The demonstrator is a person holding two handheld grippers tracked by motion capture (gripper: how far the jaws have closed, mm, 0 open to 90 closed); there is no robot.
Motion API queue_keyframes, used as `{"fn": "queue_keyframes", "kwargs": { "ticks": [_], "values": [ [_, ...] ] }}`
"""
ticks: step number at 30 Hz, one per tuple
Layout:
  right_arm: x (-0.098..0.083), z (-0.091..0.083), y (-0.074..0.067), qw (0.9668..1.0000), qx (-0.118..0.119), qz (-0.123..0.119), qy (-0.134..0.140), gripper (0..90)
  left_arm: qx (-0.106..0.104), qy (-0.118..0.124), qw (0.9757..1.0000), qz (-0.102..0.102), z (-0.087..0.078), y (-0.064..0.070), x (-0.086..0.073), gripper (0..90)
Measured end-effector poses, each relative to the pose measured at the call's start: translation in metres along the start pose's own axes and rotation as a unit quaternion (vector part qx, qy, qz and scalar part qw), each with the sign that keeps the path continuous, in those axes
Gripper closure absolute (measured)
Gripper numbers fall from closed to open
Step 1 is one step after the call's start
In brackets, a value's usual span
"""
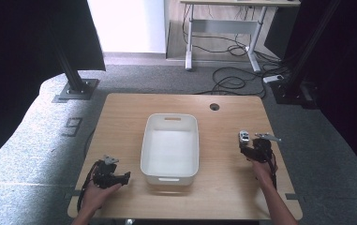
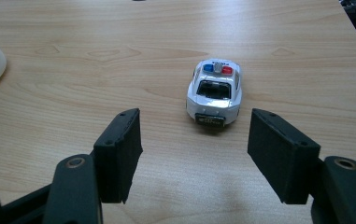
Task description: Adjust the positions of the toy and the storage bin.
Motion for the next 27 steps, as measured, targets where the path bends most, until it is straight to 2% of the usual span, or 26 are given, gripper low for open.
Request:
{"fn": "queue_keyframes", "kwargs": {
  "ticks": [13,21,24,27],
  "values": [
    [0.000,0.010,0.003,1.0000,-0.002,-0.004,-0.006,34.5,0.000,-0.001,1.0000,-0.002,0.001,0.000,0.000,24.5],
    [0.000,0.015,0.008,0.9999,-0.004,0.007,-0.009,34.5,0.000,-0.001,1.0000,-0.002,0.001,0.000,0.000,24.5],
    [0.002,0.015,0.010,0.9999,-0.006,0.007,-0.015,34.0,0.000,-0.001,1.0000,-0.003,0.001,0.000,0.000,24.5],
    [0.008,0.013,0.010,0.9999,-0.005,0.004,-0.009,34.1,0.000,-0.002,1.0000,-0.003,0.001,0.000,0.000,24.5]
  ]
}}
Point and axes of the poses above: each handheld gripper's, and its own axes: z roughly forward along the jaws, x roughly out of its top, y roughly to its right, the point moved 7 cm from there along z, roughly forward along the jaws, and after that the axes turned 1 degree about -y, right-handed, at the moved point
